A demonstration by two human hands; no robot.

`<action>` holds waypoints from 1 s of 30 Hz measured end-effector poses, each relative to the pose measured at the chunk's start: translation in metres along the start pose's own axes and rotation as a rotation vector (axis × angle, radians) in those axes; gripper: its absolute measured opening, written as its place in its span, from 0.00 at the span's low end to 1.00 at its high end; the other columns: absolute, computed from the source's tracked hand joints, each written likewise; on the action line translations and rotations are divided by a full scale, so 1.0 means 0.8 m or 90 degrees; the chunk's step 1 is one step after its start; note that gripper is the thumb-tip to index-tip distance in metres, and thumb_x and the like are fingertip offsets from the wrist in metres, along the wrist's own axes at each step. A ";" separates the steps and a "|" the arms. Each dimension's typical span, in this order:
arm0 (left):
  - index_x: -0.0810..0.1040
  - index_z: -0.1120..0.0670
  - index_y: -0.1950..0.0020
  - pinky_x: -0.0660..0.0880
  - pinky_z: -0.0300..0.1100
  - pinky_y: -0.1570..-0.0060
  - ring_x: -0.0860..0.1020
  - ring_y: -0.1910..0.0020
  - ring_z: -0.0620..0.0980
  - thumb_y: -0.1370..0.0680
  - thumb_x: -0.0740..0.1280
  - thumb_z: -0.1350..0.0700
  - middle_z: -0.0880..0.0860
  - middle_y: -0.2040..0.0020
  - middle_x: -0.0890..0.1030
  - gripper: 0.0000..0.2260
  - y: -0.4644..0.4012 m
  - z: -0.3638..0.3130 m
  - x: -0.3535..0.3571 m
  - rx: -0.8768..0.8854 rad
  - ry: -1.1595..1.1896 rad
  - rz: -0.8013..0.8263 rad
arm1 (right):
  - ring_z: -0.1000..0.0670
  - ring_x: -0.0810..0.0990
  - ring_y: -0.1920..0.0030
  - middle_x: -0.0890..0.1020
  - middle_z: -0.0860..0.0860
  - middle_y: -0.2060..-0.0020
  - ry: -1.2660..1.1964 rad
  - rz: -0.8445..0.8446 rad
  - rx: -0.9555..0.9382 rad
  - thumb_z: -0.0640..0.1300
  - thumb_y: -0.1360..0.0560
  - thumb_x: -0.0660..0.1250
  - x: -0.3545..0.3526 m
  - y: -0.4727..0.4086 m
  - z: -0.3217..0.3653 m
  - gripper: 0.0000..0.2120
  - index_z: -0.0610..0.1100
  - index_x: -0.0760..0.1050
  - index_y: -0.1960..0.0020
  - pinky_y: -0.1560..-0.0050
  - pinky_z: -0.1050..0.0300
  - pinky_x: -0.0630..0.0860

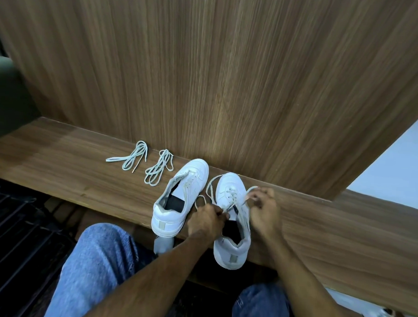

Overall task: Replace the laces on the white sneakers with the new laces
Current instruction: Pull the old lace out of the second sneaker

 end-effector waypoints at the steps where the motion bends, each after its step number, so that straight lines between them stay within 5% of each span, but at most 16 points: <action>1: 0.82 0.48 0.46 0.75 0.47 0.51 0.79 0.48 0.57 0.25 0.65 0.39 0.54 0.47 0.81 0.16 -0.001 0.000 0.001 0.000 0.004 0.001 | 0.47 0.78 0.50 0.74 0.51 0.51 -0.057 -0.091 0.040 0.37 0.27 0.67 -0.026 -0.003 -0.003 0.10 0.51 0.78 0.61 0.48 0.52 0.73; 3: 0.82 0.48 0.46 0.77 0.48 0.50 0.79 0.48 0.57 0.25 0.65 0.39 0.53 0.47 0.82 0.17 -0.002 0.000 0.002 0.001 0.009 0.001 | 0.45 0.77 0.50 0.74 0.47 0.50 -0.081 -0.223 0.083 0.37 0.26 0.66 -0.068 -0.002 -0.008 0.07 0.47 0.79 0.59 0.47 0.54 0.71; 5: 0.81 0.48 0.45 0.77 0.50 0.49 0.79 0.48 0.57 0.26 0.65 0.38 0.54 0.47 0.82 0.18 -0.002 0.000 0.003 0.000 0.007 -0.001 | 0.41 0.76 0.46 0.73 0.45 0.46 0.017 -0.222 0.081 0.39 0.26 0.65 -0.078 -0.002 -0.008 0.06 0.44 0.80 0.52 0.46 0.53 0.71; 11: 0.81 0.48 0.45 0.75 0.48 0.49 0.79 0.46 0.58 0.25 0.65 0.40 0.55 0.46 0.81 0.17 -0.002 0.000 0.002 0.016 -0.010 -0.008 | 0.44 0.67 0.34 0.68 0.47 0.34 0.354 0.120 -0.136 0.47 0.25 0.65 0.023 0.024 0.013 0.17 0.49 0.74 0.37 0.42 0.49 0.72; 16: 0.82 0.46 0.46 0.76 0.48 0.49 0.79 0.46 0.58 0.23 0.64 0.42 0.55 0.46 0.82 0.13 -0.002 -0.002 0.001 0.027 -0.023 -0.006 | 0.49 0.64 0.30 0.64 0.53 0.29 0.470 0.195 -0.183 0.49 0.22 0.59 0.061 0.030 0.014 0.13 0.53 0.75 0.40 0.40 0.53 0.70; 20: 0.82 0.46 0.45 0.74 0.46 0.50 0.79 0.45 0.58 0.24 0.65 0.41 0.55 0.45 0.81 0.13 -0.002 -0.001 0.001 0.020 -0.012 -0.009 | 0.51 0.75 0.44 0.73 0.53 0.43 0.210 0.130 -0.093 0.44 0.23 0.65 0.035 0.011 0.011 0.06 0.47 0.81 0.53 0.49 0.55 0.74; 24: 0.81 0.47 0.45 0.75 0.47 0.49 0.79 0.47 0.57 0.25 0.64 0.38 0.54 0.46 0.80 0.17 -0.004 0.002 0.003 0.004 -0.003 -0.007 | 0.58 0.74 0.57 0.74 0.49 0.54 -0.096 -0.083 0.022 0.33 0.26 0.66 -0.040 -0.009 0.010 0.09 0.45 0.79 0.60 0.50 0.68 0.70; 27: 0.81 0.48 0.44 0.75 0.48 0.49 0.79 0.46 0.57 0.26 0.64 0.38 0.54 0.46 0.80 0.18 -0.005 0.003 0.004 0.001 0.001 -0.002 | 0.54 0.76 0.56 0.76 0.46 0.55 -0.170 -0.198 0.041 0.31 0.27 0.66 -0.078 -0.016 0.006 0.11 0.45 0.78 0.61 0.50 0.62 0.69; 30: 0.81 0.48 0.44 0.76 0.48 0.49 0.79 0.47 0.57 0.26 0.64 0.38 0.54 0.46 0.81 0.18 -0.006 0.003 0.004 0.007 -0.005 -0.004 | 0.45 0.78 0.48 0.76 0.45 0.50 -0.073 -0.183 0.070 0.35 0.26 0.66 -0.076 -0.018 -0.009 0.07 0.44 0.80 0.54 0.44 0.54 0.71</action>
Point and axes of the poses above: each hand's wrist, its own y-axis away from the middle knuckle, its own x-axis out of the palm, z = x × y, the point moved 9 cm from there along -y, towards the middle knuckle
